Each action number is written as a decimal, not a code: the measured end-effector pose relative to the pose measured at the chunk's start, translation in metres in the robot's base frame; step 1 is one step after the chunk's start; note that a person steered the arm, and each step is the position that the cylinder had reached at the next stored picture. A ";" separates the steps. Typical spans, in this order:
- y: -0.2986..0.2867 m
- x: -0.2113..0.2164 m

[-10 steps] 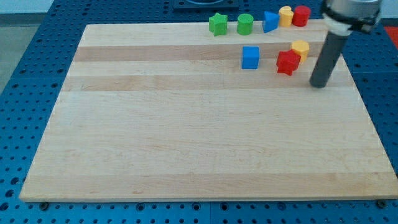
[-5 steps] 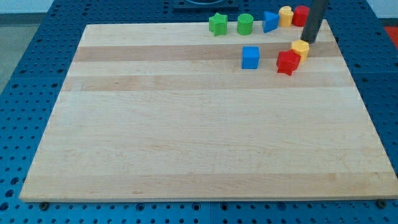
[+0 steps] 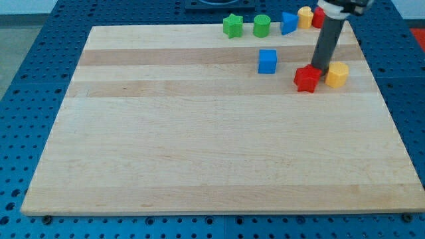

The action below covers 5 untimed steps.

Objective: Place the blue cube to the bottom left of the green star

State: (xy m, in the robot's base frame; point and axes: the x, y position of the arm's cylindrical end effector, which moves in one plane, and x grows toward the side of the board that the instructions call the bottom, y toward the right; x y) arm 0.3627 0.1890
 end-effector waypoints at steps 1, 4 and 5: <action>-0.006 0.004; -0.056 -0.015; -0.066 -0.027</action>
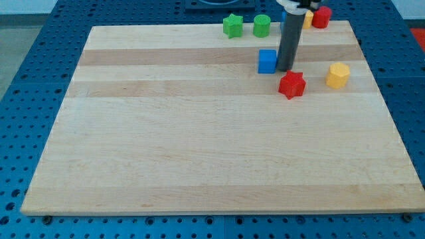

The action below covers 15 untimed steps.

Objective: Place the blue cube to the bottom left of the green star

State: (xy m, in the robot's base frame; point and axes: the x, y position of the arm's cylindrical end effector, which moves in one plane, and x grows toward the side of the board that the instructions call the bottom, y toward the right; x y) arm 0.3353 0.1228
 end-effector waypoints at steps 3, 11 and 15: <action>-0.006 0.000; -0.143 -0.030; -0.077 0.022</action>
State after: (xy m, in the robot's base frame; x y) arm 0.3573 0.0456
